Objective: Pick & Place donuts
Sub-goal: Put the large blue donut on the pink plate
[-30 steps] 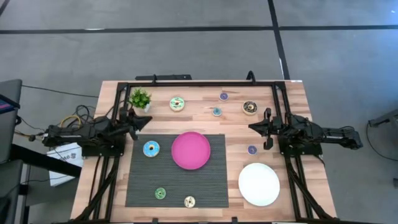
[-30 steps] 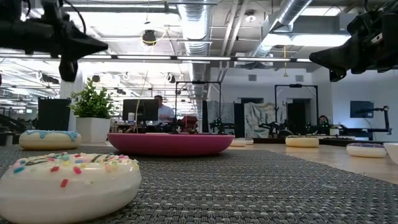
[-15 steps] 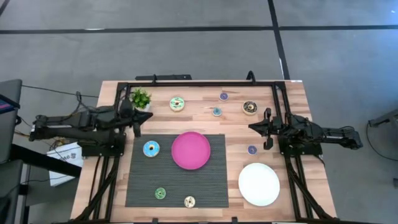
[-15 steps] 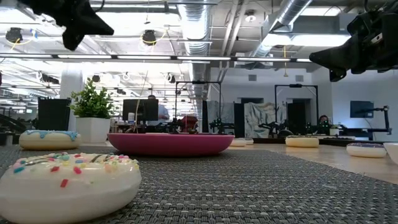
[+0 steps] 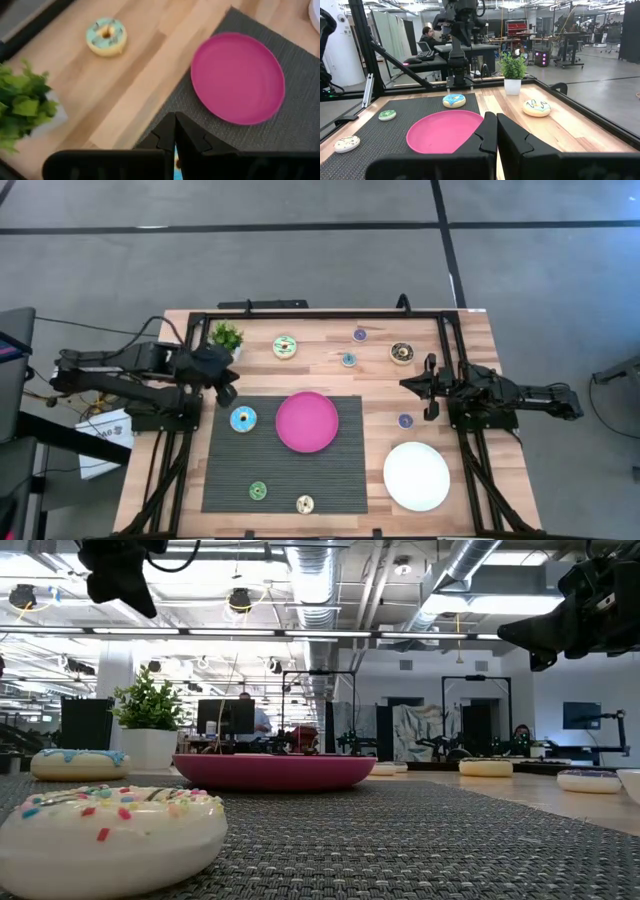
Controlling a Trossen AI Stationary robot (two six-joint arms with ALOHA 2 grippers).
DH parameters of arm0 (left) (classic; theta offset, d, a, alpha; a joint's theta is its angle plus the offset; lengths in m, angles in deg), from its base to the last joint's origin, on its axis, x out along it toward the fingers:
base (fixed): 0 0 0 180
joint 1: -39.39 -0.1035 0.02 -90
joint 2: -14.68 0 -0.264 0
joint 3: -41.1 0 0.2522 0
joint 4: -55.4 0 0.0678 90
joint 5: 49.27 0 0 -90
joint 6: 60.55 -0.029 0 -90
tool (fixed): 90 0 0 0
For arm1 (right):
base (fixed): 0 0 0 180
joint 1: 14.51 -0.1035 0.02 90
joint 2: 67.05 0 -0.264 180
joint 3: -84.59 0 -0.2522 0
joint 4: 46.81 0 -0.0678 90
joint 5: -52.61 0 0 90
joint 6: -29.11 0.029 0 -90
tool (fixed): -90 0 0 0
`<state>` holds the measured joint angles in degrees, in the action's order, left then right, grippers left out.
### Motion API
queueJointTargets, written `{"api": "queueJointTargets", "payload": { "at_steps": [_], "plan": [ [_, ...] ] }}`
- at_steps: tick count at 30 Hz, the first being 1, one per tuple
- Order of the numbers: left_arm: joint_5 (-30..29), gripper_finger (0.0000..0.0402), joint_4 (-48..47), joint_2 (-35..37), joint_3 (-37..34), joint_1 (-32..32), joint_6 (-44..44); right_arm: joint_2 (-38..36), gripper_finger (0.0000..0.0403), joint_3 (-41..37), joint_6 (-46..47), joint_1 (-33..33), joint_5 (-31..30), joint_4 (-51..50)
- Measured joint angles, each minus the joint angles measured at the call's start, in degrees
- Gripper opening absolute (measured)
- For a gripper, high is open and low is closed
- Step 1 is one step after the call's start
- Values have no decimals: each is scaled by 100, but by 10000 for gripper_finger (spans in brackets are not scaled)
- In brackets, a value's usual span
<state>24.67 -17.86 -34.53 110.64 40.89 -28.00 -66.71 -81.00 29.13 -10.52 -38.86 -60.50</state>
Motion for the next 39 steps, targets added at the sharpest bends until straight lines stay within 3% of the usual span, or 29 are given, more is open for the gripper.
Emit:
{"api": "queueJointTargets", "payload": {
  "at_steps": [6, 12, 18, 25, 39],
  "plan": [
    [-245, 0, -22, -583, 2, 450, 587, 0, 0, 2, 0, 1, 0, 0],
    [-206, 0, -51, -1414, 2, 735, 630, 1, 0, 1, 0, 2, -2, 0],
    [292, 0, -85, -1910, 2, 762, 620, 0, 0, 0, 0, 2, -1, 1],
    [651, 0, -243, -2113, 2, 762, 818, 0, 0, 2, 0, 2, -2, 0],
    [655, 0, -498, -2122, 2, 762, 731, 1, 0, 1, 0, 0, -2, 1]
  ]
}}
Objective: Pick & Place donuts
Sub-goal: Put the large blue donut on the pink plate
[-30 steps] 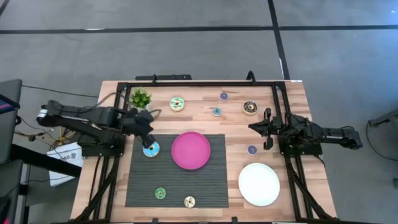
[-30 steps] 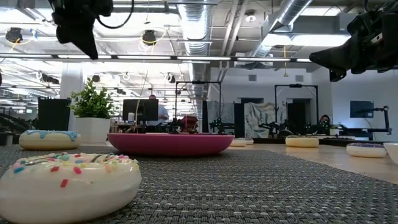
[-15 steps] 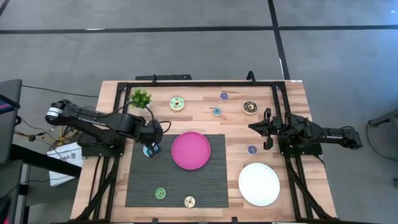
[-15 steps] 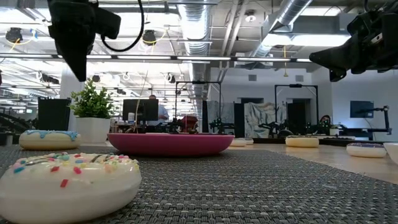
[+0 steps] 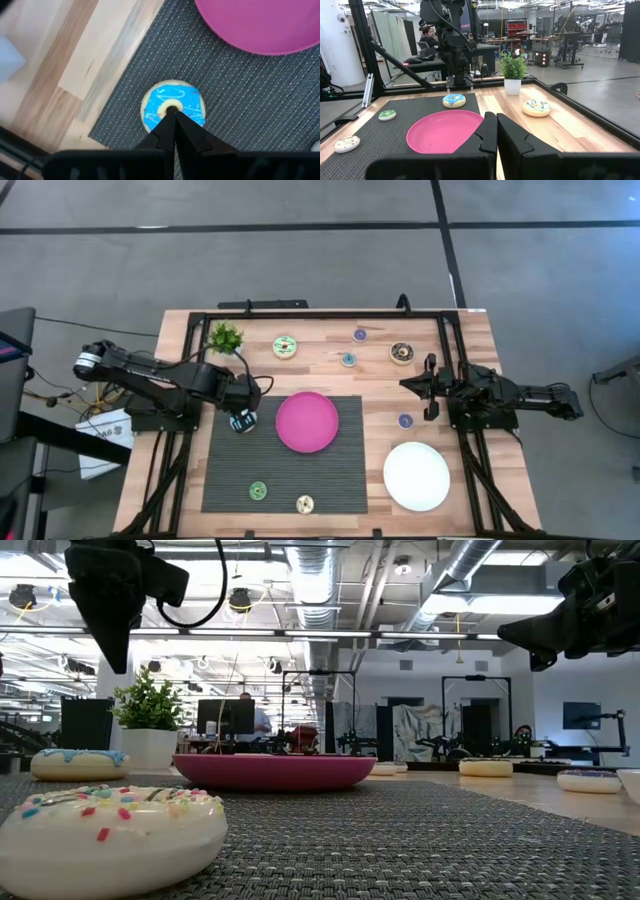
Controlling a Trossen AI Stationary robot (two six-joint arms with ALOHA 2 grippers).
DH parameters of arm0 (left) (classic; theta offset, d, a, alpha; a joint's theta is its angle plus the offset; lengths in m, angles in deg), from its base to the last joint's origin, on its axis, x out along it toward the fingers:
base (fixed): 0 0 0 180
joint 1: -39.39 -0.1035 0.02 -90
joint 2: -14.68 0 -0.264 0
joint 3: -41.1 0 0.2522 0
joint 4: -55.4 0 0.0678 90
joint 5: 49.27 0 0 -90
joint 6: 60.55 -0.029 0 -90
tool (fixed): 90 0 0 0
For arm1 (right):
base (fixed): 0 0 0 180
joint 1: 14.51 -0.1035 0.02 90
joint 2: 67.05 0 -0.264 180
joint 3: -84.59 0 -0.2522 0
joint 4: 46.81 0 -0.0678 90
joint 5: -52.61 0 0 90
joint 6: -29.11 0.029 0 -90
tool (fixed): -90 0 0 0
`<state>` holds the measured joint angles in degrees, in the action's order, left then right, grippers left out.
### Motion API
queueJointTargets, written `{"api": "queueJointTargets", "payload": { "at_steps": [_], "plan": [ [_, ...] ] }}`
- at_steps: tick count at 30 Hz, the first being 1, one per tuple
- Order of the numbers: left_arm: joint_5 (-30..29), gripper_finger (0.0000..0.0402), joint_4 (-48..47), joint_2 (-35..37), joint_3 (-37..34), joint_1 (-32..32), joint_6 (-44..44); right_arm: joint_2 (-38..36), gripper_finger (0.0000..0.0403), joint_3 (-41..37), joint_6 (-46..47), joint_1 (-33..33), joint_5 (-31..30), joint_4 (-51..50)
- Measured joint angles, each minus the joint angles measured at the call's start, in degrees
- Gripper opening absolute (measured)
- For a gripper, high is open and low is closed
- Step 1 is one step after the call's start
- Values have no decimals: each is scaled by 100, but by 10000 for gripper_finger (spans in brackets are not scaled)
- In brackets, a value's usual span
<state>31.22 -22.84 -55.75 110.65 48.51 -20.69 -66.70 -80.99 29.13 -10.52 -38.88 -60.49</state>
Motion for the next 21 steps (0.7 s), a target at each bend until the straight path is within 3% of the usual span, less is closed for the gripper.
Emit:
{"api": "queueJointTargets", "payload": {
  "at_steps": [10, 21],
  "plan": [
    [-300, 23, -103, 0, 0, 0, -57, -1, 0, 1, 0, 0, 2, -1],
    [-307, 167, -252, -2, -2, 0, -9, 1, 0, -1, 0, 0, 0, -1]
  ]
}}
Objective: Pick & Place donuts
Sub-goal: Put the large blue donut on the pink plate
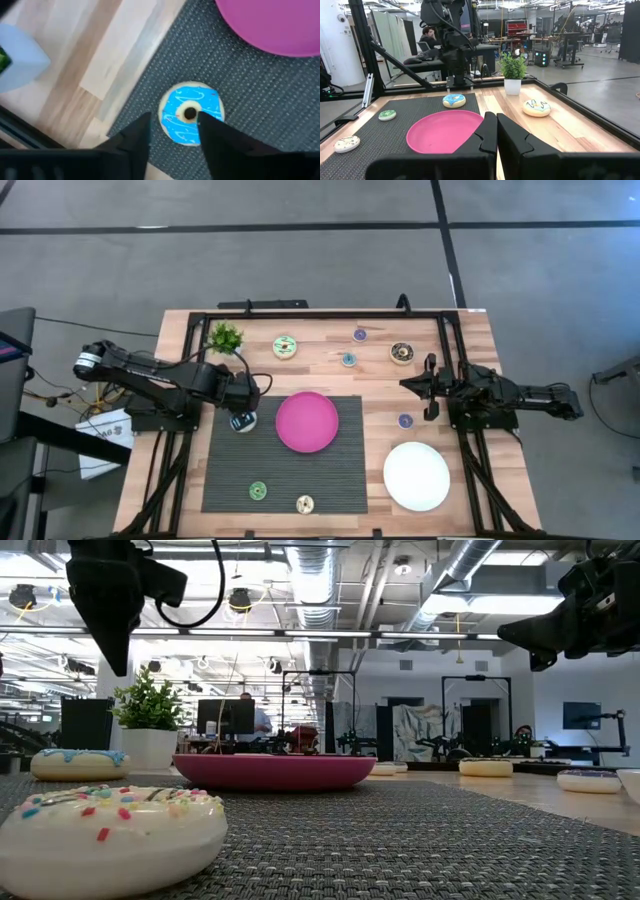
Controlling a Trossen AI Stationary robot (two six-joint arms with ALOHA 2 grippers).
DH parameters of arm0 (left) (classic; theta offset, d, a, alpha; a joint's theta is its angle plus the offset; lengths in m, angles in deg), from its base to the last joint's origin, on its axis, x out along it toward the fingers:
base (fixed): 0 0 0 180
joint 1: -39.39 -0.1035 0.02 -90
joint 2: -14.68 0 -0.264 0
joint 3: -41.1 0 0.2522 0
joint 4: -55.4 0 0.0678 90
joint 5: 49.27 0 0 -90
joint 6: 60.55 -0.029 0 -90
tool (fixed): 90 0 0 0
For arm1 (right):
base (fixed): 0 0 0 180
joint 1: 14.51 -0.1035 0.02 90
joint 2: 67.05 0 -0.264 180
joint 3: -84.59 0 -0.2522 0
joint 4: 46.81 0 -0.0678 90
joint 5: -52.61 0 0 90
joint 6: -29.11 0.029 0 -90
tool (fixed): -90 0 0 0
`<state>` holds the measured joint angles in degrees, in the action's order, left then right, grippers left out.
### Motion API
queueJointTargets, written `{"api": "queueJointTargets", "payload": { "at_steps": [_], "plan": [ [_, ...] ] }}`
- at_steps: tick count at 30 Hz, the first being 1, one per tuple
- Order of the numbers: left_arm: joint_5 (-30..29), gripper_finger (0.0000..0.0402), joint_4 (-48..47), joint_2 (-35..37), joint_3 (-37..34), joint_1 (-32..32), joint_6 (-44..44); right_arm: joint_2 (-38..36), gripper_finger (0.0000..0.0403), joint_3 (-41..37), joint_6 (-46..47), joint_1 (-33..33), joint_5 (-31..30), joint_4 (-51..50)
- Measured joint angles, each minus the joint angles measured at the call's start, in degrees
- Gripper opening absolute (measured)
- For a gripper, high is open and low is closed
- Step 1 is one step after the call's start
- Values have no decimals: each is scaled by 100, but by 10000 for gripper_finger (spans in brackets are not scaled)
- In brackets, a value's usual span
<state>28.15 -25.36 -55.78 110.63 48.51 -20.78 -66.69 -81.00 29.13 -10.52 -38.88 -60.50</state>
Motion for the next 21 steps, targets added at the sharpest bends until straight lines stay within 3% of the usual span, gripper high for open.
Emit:
{"api": "queueJointTargets", "payload": {
  "at_steps": [5, 10, 15, 21],
  "plan": [
    [172, 245, -4, -2, 0, 0, 174, -1, 0, 2, 0, 2, 0, 2],
    [-97, 301, -9, -2, 0, -7, 187, -2, 0, 1, 0, 0, 2, 1],
    [-376, 313, -64, -2, 0, -9, 224, -2, 0, 2, 0, 1, 1, 1],
    [-47, 306, -356, -4, -102, -50, 453, 0, 0, 2, 0, 0, 2, 0]
  ]
}}
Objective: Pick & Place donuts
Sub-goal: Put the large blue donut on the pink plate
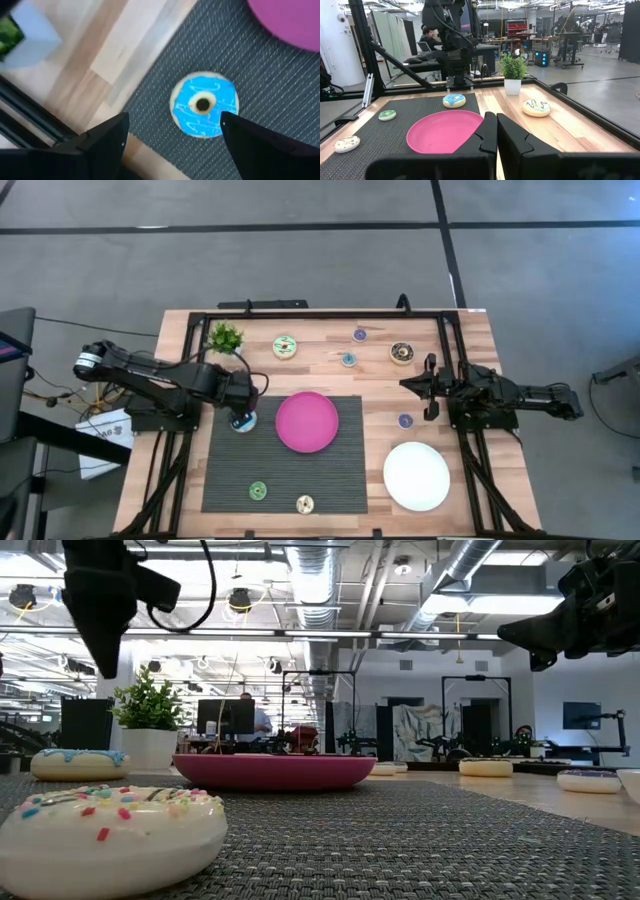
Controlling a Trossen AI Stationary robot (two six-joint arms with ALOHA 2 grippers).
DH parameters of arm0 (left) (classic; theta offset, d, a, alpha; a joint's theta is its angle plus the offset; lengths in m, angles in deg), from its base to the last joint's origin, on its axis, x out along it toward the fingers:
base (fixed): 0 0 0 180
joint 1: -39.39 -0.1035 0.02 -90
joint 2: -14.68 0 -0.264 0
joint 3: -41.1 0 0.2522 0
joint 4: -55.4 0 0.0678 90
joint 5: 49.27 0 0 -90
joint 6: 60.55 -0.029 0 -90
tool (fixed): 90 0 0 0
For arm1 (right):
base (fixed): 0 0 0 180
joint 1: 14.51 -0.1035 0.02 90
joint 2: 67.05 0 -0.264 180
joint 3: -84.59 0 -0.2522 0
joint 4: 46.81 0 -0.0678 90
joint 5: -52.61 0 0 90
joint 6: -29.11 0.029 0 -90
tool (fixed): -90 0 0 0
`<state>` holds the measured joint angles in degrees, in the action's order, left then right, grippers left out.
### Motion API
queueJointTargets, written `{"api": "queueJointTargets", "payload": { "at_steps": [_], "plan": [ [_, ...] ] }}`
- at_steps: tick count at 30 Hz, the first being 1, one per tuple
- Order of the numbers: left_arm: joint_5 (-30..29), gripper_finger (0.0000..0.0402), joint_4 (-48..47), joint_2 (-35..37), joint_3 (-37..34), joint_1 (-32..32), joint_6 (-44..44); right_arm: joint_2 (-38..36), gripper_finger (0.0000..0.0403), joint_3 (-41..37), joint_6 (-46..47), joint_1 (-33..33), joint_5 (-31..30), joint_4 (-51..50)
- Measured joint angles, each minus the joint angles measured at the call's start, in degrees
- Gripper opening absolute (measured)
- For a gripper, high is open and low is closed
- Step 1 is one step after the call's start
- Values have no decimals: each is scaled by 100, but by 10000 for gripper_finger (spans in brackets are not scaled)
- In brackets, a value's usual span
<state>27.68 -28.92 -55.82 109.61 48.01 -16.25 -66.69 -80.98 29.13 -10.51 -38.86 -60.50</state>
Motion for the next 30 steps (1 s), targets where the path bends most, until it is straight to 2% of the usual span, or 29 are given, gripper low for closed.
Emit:
{"api": "queueJointTargets", "payload": {
  "at_steps": [4, 15, 20, 30],
  "plan": [
    [271, 301, 262, 0, -395, -23, -8, 0, 0, 0, 0, 1, -1, 0],
    [414, 296, 1283, 0, -1410, -370, -86, -2, 0, -2, 0, 0, -2, 2],
    [814, 296, 1795, 0, -1626, -437, -287, -2, 0, -1, 0, 1, -1, 1],
    [606, 296, 1866, 0, -1673, -486, -423, -1, 0, -1, 0, 0, -2, 1]
  ]
}}
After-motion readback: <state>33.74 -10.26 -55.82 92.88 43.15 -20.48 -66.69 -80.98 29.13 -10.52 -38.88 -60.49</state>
